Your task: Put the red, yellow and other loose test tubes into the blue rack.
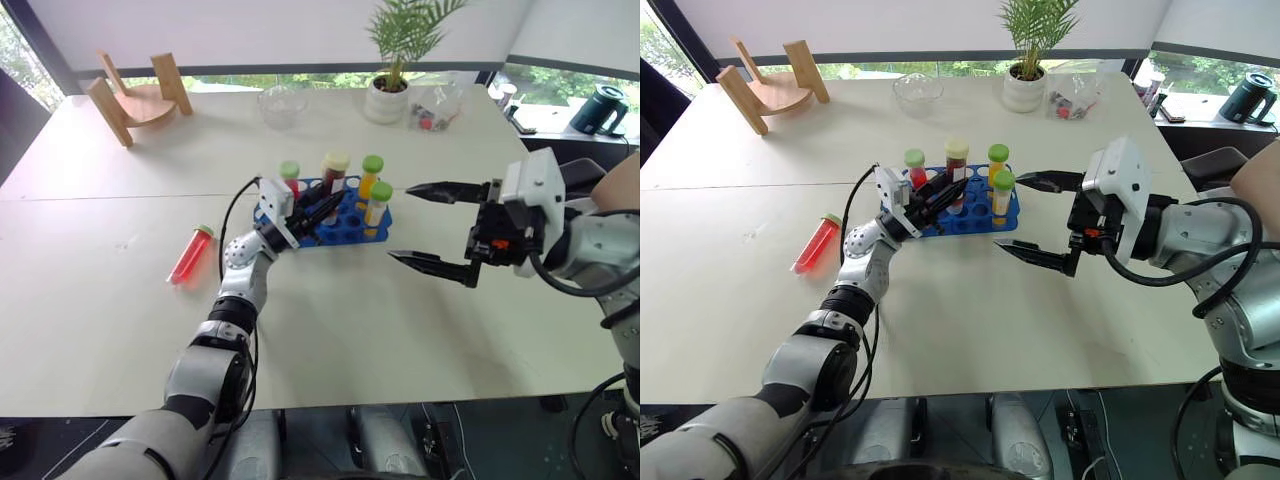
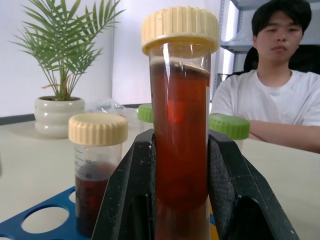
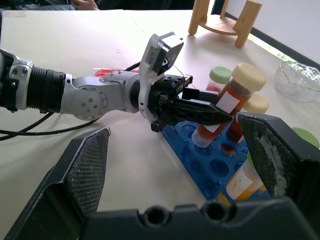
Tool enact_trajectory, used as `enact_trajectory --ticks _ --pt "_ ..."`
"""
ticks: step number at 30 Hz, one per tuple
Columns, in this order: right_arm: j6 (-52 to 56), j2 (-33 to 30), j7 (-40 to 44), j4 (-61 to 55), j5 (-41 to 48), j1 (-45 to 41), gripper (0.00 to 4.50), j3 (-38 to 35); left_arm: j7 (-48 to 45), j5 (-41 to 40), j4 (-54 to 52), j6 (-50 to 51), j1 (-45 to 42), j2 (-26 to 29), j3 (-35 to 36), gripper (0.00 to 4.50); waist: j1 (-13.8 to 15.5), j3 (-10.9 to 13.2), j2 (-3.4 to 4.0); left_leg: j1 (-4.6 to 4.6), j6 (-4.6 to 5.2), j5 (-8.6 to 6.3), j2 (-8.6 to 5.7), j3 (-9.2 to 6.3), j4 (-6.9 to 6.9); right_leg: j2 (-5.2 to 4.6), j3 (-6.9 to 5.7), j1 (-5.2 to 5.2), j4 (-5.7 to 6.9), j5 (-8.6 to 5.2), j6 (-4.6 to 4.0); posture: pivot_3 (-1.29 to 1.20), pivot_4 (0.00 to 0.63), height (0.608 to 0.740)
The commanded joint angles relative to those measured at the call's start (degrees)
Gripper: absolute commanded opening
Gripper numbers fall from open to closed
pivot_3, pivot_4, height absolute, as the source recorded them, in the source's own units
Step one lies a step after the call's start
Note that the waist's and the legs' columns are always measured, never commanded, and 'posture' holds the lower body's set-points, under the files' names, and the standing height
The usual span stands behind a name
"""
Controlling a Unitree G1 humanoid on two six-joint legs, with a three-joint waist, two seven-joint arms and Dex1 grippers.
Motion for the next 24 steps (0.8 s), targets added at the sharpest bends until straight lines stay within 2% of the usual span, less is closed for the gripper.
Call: enact_trajectory --ticks 1,24 --pt "-0.01 -1.12 -0.78 -2.29 1.03 0.07 4.50 -2.39 -0.91 0.47 0.61 -2.28 -1.38 -0.31 1.20 0.80 -0.01 0.00 0.00 0.00 0.00 0.00 0.00 0.00 0.00 0.00 0.00 0.00 0.00 0.00 0.00 0.00 0.150 0.740" --pt "3.31 -3.19 -4.65 -5.98 5.01 2.47 4.50 -5.65 3.78 6.17 13.44 -10.53 -5.64 -2.88 3.81 0.80 0.06 -0.01 -0.01 0.01 0.01 0.00 -0.01 0.00 0.00 0.00 0.00 0.01 0.00 0.00 0.00 0.00 0.150 0.740"
